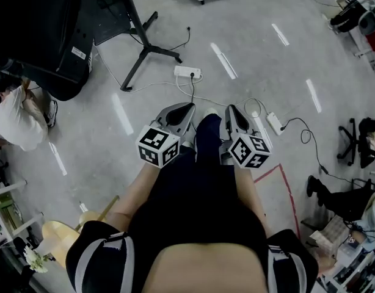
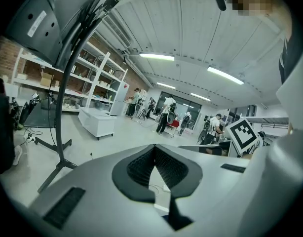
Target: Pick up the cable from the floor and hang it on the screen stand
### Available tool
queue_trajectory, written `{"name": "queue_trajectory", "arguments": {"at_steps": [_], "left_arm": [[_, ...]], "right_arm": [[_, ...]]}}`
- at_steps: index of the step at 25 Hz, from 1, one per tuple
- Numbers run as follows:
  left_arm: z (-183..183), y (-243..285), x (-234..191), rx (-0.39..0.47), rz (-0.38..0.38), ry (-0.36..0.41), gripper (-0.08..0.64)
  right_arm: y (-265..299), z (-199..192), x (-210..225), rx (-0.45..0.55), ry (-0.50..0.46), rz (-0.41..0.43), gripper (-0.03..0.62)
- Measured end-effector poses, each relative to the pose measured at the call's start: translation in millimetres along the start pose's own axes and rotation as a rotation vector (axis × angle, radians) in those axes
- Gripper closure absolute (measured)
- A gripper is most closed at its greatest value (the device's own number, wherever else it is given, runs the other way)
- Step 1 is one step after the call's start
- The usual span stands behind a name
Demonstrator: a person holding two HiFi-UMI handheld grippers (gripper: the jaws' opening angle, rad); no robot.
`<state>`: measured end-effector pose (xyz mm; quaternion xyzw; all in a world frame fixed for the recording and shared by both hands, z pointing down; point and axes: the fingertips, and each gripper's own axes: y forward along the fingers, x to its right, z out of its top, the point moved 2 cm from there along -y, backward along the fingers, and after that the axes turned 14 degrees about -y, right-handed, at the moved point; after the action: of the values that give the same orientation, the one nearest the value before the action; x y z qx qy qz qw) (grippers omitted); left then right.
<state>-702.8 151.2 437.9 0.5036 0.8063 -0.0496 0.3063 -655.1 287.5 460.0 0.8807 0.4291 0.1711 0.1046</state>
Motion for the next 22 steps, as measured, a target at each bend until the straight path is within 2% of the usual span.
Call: {"name": "queue_trajectory", "arguments": {"at_steps": [7, 15, 22], "left_arm": [[14, 28, -17, 0.0, 0.016, -0.007, 0.552], [45, 107, -37, -0.014, 0.043, -0.019, 0.552], [82, 176, -48, 0.008, 0.063, -0.011, 0.552]], "right_arm": [[39, 9, 11, -0.011, 0.013, 0.038, 0.566], [95, 41, 62, -0.041, 0.01, 0.089, 0.566], [142, 77, 108, -0.04, -0.001, 0.13, 0.566]]}}
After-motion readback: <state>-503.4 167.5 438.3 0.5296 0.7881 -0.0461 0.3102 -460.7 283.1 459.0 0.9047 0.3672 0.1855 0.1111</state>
